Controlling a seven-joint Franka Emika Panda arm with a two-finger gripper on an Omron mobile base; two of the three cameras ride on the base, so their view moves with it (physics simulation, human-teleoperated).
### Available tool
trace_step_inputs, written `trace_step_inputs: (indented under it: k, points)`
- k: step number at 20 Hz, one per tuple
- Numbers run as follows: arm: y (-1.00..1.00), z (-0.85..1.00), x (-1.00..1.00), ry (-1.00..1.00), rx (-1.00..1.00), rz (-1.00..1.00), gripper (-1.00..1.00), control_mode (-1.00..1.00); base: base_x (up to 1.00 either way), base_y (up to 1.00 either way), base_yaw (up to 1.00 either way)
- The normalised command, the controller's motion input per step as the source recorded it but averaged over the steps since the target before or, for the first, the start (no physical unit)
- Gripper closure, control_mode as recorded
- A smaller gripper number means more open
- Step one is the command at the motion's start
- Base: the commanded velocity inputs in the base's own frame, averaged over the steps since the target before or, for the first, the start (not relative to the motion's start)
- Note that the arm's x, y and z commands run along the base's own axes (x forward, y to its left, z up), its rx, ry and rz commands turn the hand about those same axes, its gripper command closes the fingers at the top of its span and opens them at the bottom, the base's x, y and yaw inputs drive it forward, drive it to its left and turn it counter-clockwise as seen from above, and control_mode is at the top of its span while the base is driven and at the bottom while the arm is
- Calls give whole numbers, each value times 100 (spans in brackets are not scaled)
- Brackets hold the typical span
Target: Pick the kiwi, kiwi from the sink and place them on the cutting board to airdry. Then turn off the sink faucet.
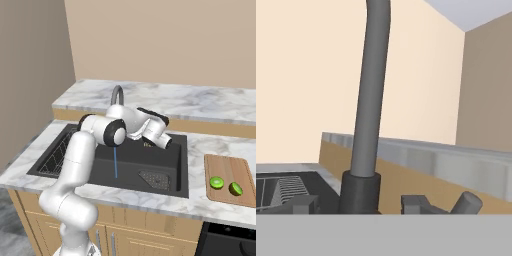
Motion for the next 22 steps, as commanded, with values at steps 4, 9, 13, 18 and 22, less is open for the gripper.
trace_step_inputs:
  k: [4, 9, 13, 18, 22]
  points:
    - [-31, -17, 0, 0, 0, 0, -100, -100, 0, 0, 0]
    - [-43, -15, 0, 0, 0, 0, -100, -100, 0, 0, 0]
    - [-45, -16, 1, 0, 0, 0, -100, -100, 0, 0, 0]
    - [-39, -11, 14, 0, 0, 0, -100, -100, 0, 0, 0]
    - [-36, -6, 29, 1, 0, 0, -100, -100, 0, 0, 0]
